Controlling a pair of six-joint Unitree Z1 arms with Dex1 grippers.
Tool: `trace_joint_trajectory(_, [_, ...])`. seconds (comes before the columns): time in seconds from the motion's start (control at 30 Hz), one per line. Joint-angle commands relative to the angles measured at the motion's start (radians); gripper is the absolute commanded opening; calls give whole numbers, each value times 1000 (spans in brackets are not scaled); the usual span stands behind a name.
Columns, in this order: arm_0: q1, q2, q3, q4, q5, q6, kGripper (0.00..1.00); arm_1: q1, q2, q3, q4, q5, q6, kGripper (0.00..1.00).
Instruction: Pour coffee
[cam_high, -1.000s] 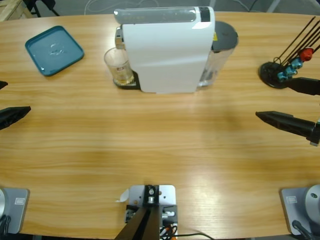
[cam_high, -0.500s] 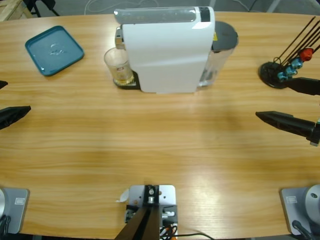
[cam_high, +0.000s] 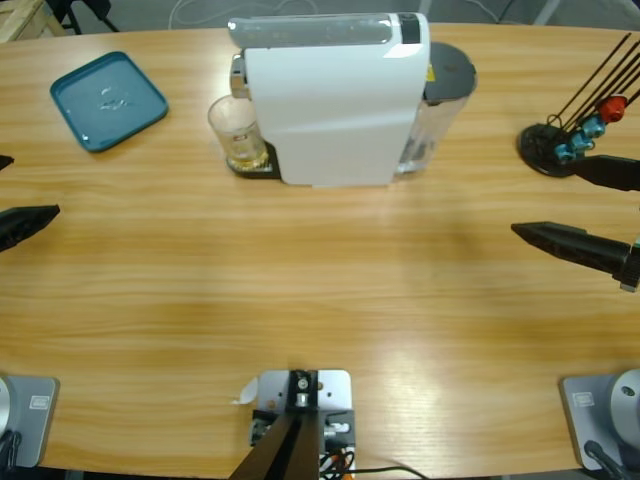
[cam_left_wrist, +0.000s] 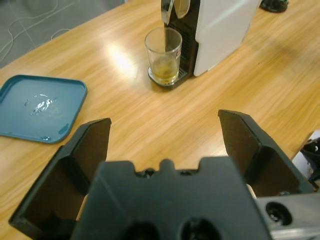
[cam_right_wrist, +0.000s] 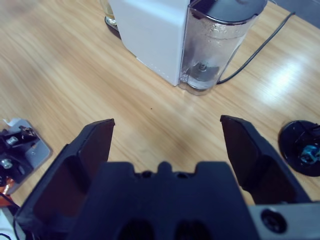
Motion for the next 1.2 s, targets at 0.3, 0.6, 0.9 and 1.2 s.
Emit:
trace_joint_trajectory(0.3, [58,263,-3,-284,-128,-68,937,10,16,35,-21,34,36,913])
trace_joint_trajectory(0.6, [228,543,-14,-462,-424,-72,927,10,25,35,-27,38,24,913])
trace_joint_trajectory(0.9, [228,682,-11,-500,-316,-75,931,10,24,35,-29,36,22,913])
trace_joint_trajectory(1.2, [203,756,-15,-609,-308,-71,930,10,32,36,-32,38,21,913])
